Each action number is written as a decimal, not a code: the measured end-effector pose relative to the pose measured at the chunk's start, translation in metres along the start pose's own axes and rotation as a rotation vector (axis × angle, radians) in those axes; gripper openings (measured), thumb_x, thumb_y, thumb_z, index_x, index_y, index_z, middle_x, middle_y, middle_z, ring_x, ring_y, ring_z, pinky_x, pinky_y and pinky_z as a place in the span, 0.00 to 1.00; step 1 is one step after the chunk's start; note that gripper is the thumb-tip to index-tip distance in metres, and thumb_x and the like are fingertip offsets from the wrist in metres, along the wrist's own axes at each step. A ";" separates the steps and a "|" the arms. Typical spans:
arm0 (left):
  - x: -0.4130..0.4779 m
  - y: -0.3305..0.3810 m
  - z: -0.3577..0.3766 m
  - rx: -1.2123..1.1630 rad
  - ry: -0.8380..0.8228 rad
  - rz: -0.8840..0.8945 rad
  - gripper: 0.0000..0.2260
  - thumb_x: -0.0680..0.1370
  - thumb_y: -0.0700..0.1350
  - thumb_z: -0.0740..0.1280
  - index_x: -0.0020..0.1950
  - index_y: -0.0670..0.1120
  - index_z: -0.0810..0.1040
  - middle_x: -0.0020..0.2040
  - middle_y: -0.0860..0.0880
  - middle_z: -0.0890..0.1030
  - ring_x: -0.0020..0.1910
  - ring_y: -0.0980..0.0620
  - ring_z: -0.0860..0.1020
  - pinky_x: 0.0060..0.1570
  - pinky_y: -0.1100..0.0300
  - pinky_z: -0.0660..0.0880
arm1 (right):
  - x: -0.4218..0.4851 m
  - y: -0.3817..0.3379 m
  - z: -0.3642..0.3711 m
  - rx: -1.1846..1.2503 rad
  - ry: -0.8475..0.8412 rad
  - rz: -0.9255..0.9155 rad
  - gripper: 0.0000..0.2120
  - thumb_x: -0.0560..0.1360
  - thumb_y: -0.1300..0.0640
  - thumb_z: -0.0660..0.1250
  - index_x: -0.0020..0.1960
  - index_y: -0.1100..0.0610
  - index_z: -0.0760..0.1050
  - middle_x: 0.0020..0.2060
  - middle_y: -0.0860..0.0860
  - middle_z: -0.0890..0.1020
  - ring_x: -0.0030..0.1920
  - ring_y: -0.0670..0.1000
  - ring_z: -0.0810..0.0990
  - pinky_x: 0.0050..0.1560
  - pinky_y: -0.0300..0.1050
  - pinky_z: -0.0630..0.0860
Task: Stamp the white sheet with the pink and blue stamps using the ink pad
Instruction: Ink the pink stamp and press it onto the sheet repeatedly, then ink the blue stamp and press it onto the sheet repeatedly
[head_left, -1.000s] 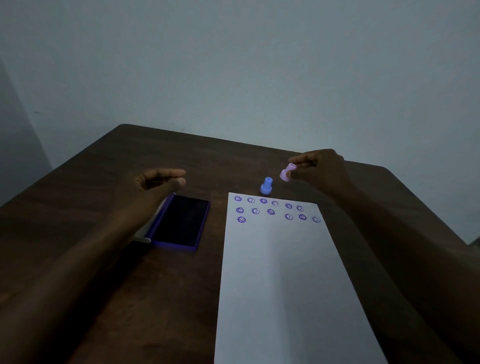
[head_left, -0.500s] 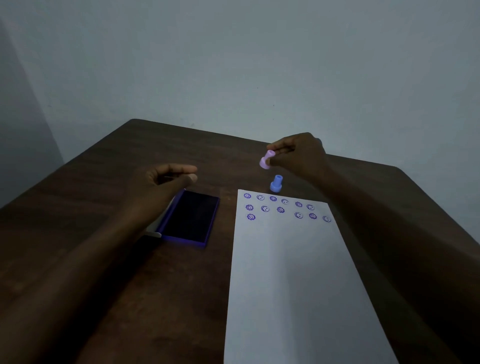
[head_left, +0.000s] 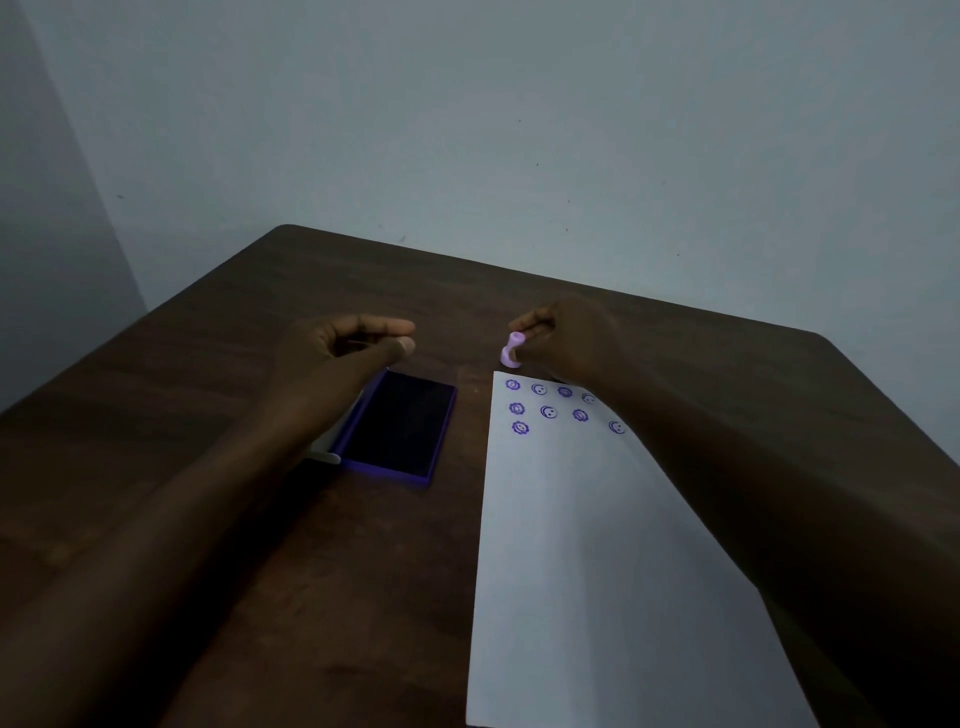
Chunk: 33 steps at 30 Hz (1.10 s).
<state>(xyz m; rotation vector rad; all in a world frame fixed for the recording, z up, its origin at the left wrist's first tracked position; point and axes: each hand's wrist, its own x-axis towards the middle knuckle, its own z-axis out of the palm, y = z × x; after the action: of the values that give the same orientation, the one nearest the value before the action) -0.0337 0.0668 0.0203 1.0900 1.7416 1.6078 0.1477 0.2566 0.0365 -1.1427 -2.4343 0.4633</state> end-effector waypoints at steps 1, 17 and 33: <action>0.000 0.000 0.000 0.002 0.001 0.002 0.07 0.75 0.45 0.71 0.48 0.58 0.82 0.50 0.59 0.84 0.51 0.64 0.80 0.49 0.66 0.72 | 0.000 0.002 0.001 -0.006 0.006 -0.001 0.09 0.69 0.52 0.74 0.49 0.51 0.84 0.41 0.45 0.86 0.38 0.39 0.78 0.36 0.27 0.67; -0.002 -0.002 0.002 0.014 -0.023 -0.009 0.07 0.75 0.47 0.71 0.49 0.58 0.82 0.52 0.59 0.83 0.53 0.62 0.79 0.45 0.66 0.71 | -0.006 0.030 -0.045 0.008 0.011 0.155 0.15 0.64 0.49 0.78 0.49 0.49 0.83 0.40 0.45 0.85 0.45 0.44 0.82 0.50 0.39 0.75; -0.012 0.010 0.005 0.014 -0.090 -0.017 0.09 0.74 0.46 0.71 0.53 0.55 0.82 0.51 0.55 0.84 0.49 0.57 0.83 0.43 0.66 0.77 | -0.037 -0.012 -0.049 0.732 -0.030 0.144 0.10 0.72 0.53 0.73 0.51 0.55 0.84 0.40 0.48 0.85 0.36 0.46 0.78 0.39 0.41 0.74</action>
<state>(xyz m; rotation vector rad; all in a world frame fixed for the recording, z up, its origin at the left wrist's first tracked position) -0.0210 0.0594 0.0273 1.1336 1.7008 1.5154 0.1855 0.2269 0.0757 -0.9693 -1.9195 1.2860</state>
